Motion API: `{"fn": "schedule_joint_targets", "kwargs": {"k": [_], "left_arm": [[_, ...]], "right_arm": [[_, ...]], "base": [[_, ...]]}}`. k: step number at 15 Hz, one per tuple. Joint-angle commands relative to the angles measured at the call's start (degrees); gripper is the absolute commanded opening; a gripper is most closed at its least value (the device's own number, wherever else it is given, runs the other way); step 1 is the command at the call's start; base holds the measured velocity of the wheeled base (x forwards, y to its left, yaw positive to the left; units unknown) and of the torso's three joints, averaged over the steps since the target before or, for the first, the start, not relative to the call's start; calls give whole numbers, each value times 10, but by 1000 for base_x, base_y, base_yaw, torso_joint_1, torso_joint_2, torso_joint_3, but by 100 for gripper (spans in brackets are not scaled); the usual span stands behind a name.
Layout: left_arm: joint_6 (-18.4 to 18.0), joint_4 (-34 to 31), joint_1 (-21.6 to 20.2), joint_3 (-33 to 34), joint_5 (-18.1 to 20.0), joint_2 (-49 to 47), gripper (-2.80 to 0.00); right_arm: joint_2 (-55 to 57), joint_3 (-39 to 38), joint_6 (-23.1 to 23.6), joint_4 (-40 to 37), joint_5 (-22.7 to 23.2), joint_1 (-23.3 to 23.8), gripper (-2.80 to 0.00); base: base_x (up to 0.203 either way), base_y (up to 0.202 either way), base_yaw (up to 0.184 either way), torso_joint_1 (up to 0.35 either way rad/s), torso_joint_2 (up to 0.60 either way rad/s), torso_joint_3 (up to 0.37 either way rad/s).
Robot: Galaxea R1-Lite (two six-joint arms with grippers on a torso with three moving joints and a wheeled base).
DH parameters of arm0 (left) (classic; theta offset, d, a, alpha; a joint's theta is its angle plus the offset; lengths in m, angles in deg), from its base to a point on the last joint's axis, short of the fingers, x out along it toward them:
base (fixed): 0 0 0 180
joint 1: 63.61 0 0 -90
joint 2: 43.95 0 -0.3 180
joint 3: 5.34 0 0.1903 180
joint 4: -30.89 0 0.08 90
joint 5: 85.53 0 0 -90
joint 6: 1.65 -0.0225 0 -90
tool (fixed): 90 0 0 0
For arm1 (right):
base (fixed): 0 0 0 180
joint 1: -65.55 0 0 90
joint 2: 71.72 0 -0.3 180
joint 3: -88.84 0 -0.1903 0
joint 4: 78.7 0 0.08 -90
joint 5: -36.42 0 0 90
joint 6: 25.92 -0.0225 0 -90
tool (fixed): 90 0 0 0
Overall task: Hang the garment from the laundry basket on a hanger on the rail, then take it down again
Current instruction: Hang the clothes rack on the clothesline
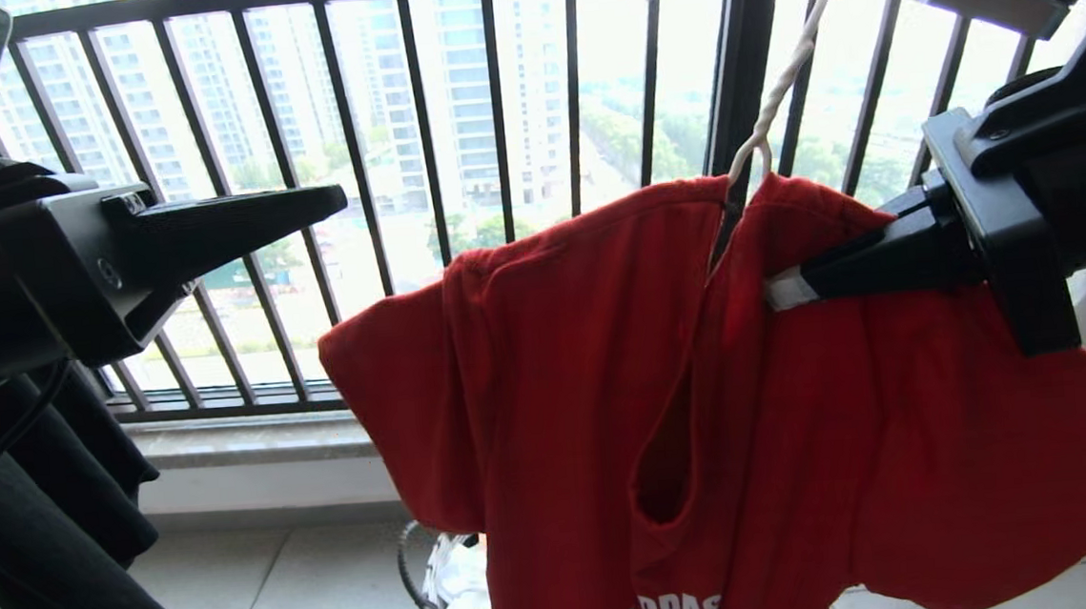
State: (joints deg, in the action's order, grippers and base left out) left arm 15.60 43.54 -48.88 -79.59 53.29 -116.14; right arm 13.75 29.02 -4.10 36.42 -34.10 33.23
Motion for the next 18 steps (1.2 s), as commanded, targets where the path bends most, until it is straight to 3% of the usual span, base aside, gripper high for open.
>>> {"fn": "schedule_joint_targets", "kwargs": {"k": [1,4,5,8,12,18], "left_arm": [[2,1,4,3,-8,3,-280],[-1,1,-1,36,-108,7,-280],[-1,1,-15,40,-120,7,-280],[-1,-4,-43,43,-124,18,-280],[-1,-6,-45,46,-123,1,-280],[-1,-4,-45,41,-122,5,-280]], "right_arm": [[-19,-15,-4,-2,-17,36,-280],[-54,-22,-63,-2,-69,58,-280],[-65,-29,-72,-2,-93,61,-280],[-98,-65,-108,23,-159,68,-280],[-140,-149,-136,97,-191,89,-280],[-174,-175,-137,72,-231,129,-280]], "base": [[0,0,0,0,0,0],[0,0,0,0,0,0],[0,0,0,0,0,0],[0,0,0,0,0,0],[0,0,0,0,0,0],[0,0,0,0,0,0]]}}
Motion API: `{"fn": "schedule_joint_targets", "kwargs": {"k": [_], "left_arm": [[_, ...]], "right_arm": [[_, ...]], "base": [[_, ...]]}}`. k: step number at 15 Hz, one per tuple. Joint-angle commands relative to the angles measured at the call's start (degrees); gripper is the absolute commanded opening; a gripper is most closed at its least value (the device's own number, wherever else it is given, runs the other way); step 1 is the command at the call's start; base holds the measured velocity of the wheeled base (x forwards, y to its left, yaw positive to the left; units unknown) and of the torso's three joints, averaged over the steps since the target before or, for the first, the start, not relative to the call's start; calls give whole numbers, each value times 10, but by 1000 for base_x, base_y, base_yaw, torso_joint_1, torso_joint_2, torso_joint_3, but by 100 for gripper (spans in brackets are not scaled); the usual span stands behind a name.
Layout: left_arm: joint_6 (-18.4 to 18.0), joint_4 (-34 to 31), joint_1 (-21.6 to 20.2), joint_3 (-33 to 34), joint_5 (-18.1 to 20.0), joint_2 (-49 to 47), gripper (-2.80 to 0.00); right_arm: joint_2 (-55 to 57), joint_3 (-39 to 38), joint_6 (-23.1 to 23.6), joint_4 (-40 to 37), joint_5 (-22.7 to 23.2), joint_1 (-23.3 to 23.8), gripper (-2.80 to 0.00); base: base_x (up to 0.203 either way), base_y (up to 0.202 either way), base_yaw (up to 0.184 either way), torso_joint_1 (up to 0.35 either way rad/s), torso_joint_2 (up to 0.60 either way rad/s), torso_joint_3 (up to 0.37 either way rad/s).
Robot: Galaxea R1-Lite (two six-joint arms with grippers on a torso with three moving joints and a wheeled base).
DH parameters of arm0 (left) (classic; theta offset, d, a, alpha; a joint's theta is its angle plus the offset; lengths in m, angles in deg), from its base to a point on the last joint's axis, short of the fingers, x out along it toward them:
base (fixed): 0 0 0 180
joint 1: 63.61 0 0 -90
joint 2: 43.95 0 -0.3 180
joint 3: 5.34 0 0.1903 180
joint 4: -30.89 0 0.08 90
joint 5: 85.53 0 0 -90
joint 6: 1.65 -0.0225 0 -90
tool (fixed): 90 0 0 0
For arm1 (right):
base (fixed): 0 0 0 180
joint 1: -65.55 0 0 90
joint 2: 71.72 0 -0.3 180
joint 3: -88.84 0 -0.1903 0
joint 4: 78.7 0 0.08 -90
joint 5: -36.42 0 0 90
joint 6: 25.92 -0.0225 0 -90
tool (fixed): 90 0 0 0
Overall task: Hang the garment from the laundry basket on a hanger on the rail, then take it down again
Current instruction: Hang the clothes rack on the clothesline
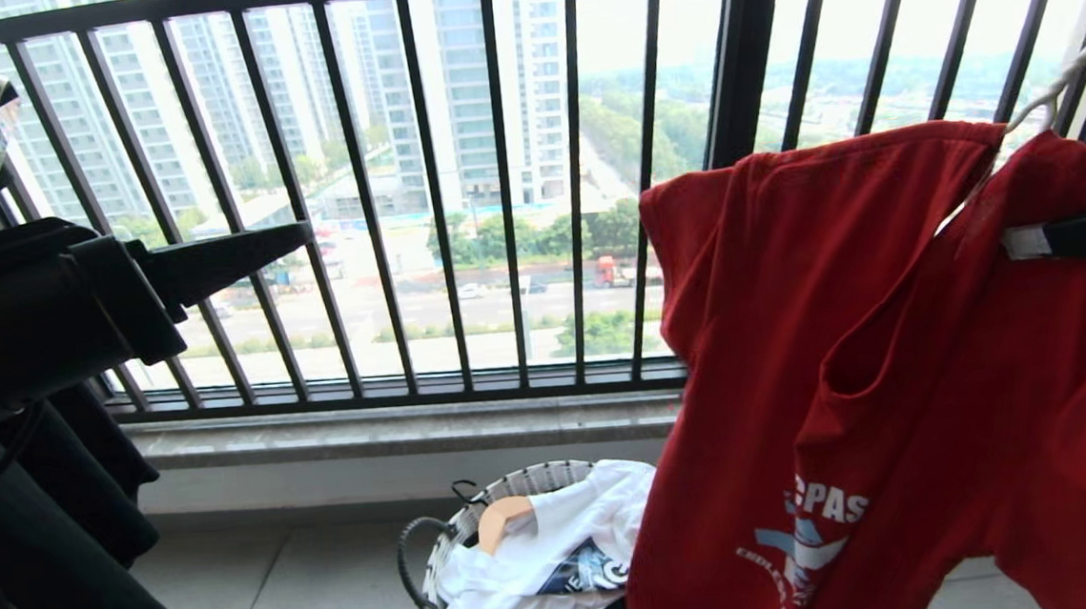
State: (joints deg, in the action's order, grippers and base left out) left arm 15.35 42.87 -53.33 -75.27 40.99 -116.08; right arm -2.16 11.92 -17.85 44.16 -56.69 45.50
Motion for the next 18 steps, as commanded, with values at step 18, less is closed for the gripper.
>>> {"fn": "schedule_joint_targets", "kwargs": {"k": [18], "left_arm": [[18,6,-1,-2,2,33,-280]], "right_arm": [[-95,-77,-1,5,-27,52,-280]], "base": [[0,0,0,27,-170,-142]]}}
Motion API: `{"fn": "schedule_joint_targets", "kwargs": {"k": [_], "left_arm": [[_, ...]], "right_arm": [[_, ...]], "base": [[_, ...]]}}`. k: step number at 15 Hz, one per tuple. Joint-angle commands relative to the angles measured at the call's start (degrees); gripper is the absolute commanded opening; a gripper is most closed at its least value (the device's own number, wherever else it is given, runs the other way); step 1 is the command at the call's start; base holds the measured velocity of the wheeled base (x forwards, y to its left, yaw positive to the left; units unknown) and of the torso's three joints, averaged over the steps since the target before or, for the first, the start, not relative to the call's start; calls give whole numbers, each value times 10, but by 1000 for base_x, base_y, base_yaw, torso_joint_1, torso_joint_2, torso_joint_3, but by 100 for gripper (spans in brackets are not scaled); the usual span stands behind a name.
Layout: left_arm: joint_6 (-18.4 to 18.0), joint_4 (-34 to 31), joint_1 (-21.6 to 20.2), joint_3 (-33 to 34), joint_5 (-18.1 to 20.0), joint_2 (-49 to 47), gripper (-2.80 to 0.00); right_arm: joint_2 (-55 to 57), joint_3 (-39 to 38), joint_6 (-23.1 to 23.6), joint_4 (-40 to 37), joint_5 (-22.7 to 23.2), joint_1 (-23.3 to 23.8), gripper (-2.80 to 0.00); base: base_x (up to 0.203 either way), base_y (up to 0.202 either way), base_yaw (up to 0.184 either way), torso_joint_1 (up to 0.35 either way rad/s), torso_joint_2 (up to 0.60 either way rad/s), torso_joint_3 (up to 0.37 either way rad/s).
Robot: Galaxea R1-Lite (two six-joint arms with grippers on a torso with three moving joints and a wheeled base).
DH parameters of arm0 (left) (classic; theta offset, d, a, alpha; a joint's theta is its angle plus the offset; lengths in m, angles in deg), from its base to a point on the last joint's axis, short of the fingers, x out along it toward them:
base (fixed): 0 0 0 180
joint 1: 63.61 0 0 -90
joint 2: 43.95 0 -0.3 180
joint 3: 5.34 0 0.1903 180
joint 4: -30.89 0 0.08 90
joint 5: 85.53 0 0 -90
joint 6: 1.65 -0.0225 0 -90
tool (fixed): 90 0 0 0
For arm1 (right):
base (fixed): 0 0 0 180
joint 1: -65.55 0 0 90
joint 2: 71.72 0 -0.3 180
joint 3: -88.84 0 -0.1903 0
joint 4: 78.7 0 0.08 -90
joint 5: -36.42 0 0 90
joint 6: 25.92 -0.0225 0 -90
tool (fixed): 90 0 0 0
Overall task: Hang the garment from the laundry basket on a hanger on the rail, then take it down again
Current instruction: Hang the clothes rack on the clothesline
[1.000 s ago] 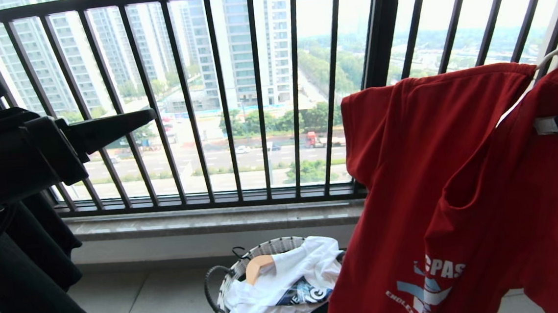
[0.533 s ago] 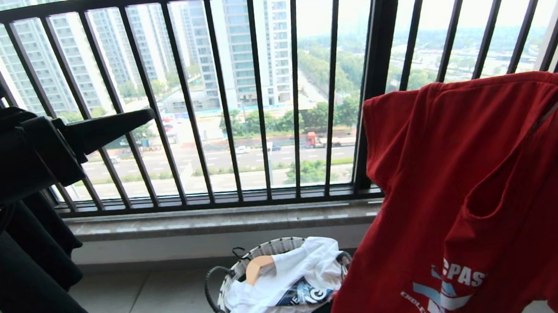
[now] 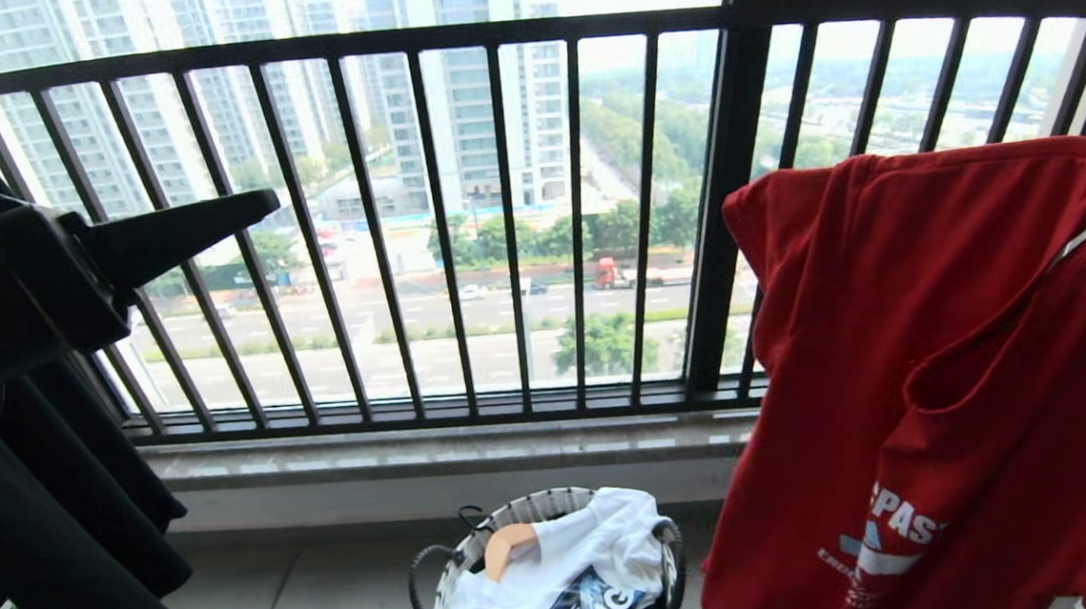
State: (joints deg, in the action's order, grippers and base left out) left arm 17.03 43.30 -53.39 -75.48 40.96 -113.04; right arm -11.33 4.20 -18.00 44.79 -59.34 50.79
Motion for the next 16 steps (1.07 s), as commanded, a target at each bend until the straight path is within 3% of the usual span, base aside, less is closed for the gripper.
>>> {"fn": "schedule_joint_targets", "kwargs": {"k": [1,16], "left_arm": [[1,2,0,0,3,2,-280],[2,0,1,4,5,13,-280]], "right_arm": [[-4,-1,1,-1,0,0,-280],[-31,-34,1,-3,0,-1,-280]], "base": [[0,0,0,139,-470,-331],[0,0,0,181,-488,-308]]}}
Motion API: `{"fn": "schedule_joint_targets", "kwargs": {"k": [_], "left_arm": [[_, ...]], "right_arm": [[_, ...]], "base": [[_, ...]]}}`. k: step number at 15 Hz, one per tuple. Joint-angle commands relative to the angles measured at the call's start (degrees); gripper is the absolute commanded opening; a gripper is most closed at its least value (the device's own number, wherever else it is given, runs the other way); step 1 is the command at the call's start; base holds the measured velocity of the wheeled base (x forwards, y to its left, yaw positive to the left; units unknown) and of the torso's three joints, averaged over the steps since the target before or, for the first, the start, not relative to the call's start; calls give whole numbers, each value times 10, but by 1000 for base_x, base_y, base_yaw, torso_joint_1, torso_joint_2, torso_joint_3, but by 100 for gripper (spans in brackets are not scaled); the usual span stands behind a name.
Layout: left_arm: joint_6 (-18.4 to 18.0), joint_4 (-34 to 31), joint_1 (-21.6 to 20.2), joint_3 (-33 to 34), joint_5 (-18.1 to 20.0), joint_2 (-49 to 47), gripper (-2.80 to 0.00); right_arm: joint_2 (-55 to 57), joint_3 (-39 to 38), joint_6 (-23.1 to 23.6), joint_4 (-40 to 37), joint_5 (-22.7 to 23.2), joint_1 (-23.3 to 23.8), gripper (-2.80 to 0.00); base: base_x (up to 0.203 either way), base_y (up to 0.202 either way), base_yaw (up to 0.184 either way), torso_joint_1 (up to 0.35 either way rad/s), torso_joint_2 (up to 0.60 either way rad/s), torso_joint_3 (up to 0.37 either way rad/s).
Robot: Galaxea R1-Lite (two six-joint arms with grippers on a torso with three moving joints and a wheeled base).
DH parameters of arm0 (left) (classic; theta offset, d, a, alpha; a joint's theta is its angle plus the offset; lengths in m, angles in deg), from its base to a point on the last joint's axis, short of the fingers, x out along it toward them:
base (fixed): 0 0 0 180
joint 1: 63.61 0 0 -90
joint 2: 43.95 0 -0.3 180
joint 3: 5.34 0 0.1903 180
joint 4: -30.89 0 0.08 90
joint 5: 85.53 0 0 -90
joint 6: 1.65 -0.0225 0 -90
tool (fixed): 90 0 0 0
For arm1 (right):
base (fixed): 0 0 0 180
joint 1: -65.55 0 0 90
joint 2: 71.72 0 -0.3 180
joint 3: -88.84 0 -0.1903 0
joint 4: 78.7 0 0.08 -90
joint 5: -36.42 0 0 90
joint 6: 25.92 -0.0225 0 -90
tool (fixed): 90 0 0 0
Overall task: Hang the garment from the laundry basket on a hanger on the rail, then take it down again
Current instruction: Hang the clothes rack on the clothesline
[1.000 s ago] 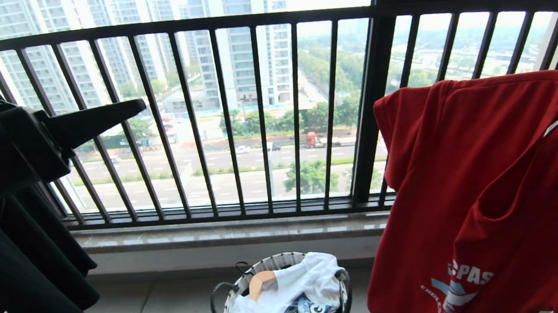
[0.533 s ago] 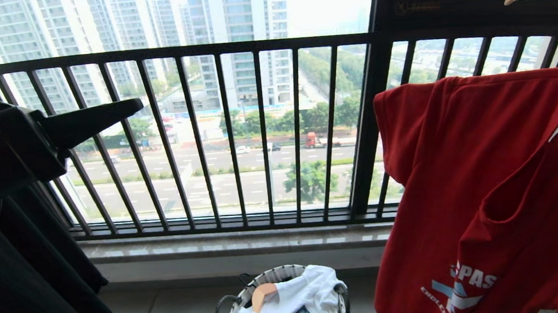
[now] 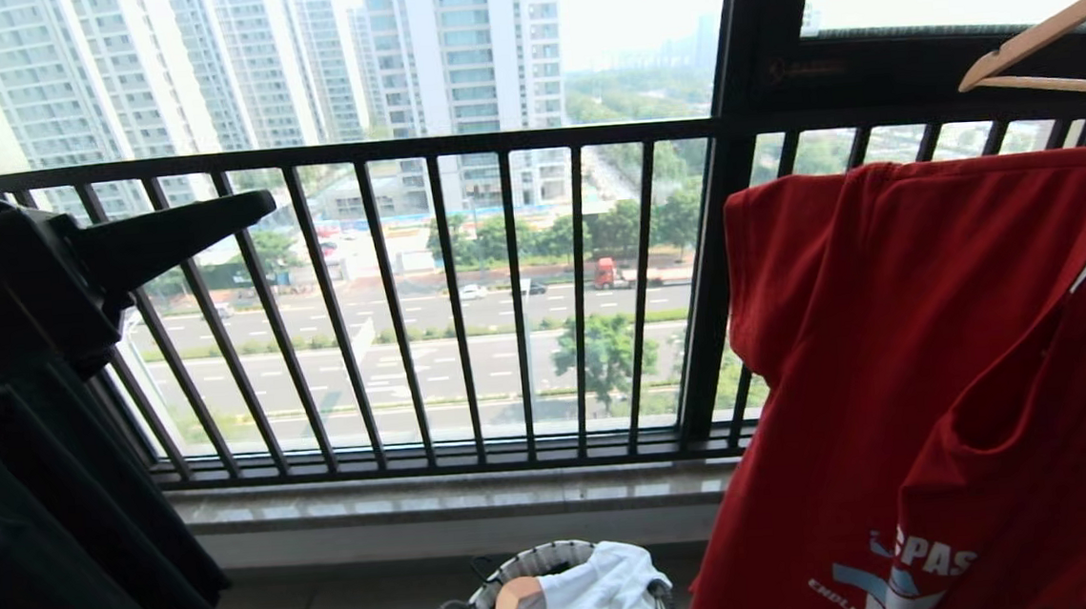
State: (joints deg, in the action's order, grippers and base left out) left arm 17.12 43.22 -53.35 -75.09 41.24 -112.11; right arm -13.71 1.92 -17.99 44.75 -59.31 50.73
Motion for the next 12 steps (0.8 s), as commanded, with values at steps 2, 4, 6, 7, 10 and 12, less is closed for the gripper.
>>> {"fn": "schedule_joint_targets", "kwargs": {"k": [2,4,6,7,10,12], "left_arm": [[0,-1,3,7,8,21,-280],[0,0,4,13,29,29,-280],[0,0,4,13,29,31,-280],[0,0,4,13,30,31,-280],[0,0,5,13,30,29,-280],[0,0,5,14,30,31,-280]], "right_arm": [[-19,-36,1,-1,1,0,-280],[-26,-48,0,0,1,0,-280],[-31,-52,0,0,1,0,-280],[-32,-54,0,0,1,0,-280],[-37,-61,0,0,2,0,-280],[-42,-63,0,0,2,0,-280]], "base": [[0,0,0,234,-541,-307],[0,0,0,240,-546,-310],[0,0,0,256,-587,-319],[0,0,0,276,-593,-325],[0,0,0,275,-605,-334],[0,0,0,212,-461,-247]]}}
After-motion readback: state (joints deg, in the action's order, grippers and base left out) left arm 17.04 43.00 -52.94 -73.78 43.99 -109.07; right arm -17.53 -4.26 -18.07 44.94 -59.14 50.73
